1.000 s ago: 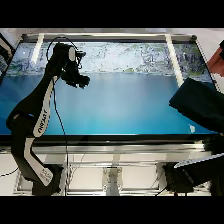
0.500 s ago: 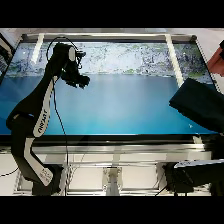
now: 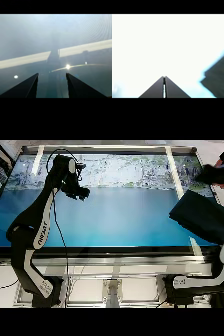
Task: Fold the clothes and pants, and hang the long-sleeved shirts on hangers.
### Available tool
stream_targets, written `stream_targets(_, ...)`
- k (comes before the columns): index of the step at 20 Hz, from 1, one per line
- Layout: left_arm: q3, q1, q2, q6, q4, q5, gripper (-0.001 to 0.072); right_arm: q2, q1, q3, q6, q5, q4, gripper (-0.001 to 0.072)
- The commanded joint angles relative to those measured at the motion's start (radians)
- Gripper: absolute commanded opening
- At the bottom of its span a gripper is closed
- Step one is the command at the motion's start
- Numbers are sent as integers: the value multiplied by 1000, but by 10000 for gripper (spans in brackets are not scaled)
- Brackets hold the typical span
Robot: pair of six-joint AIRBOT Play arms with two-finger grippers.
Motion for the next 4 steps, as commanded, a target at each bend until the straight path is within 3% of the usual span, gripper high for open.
stream_targets(1, 0, 0, 0, 0, 0, 0, 422, 8, 311, -63, 0, -23, -158, 20)
stream_targets(4, 0, 0, 0, 0, 0, 0, 422, -24, 432, -101, 12, -15, -247, 20)
